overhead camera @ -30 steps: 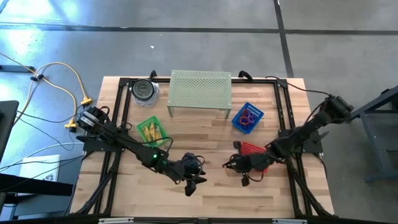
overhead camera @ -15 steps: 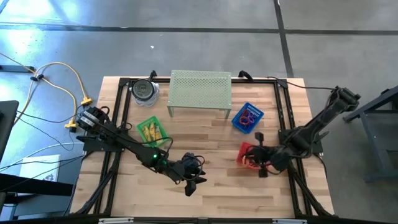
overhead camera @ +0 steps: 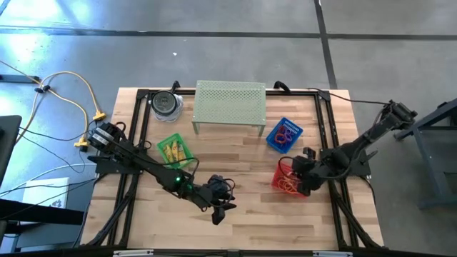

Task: Pick & Place Office Desk Supplies
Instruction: Put the orange rubberband into the red basket

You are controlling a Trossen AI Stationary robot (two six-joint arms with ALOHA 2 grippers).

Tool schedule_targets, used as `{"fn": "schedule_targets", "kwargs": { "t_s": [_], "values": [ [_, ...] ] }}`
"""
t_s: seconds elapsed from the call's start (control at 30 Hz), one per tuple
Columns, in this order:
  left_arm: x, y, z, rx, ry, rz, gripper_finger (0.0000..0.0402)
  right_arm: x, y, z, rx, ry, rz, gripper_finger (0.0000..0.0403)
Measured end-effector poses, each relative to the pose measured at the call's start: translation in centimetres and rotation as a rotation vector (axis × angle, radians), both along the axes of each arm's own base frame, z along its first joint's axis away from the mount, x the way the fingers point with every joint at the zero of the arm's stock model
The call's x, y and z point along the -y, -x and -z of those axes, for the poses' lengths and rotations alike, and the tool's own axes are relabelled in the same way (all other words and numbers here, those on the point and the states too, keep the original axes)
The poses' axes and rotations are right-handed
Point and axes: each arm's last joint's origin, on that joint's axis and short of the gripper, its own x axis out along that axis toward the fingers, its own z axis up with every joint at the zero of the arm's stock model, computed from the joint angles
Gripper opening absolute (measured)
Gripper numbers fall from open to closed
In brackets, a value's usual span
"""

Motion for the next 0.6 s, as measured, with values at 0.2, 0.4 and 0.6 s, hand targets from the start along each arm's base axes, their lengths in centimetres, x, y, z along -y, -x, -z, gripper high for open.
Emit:
{"fn": "schedule_targets", "kwargs": {
  "t_s": [0.2, 0.4, 0.6],
  "values": [
    [0.0, 0.0, 0.0, -0.001, -0.002, -0.001, 0.0149, 0.4, -0.5, 0.7, -0.101, -0.082, 0.031, 0.0003],
    [0.0, 0.1, 0.1, -0.015, 0.001, -0.006, 0.0149, 0.0, -1.6, 2.6, -0.225, -0.063, 0.043, 0.0003],
    [-0.1, 0.1, 0.3, -0.034, 0.024, -0.016, 0.0149, -0.4, -2.2, 4.1, -0.296, -0.019, 0.041, 0.0003]
  ]
}}
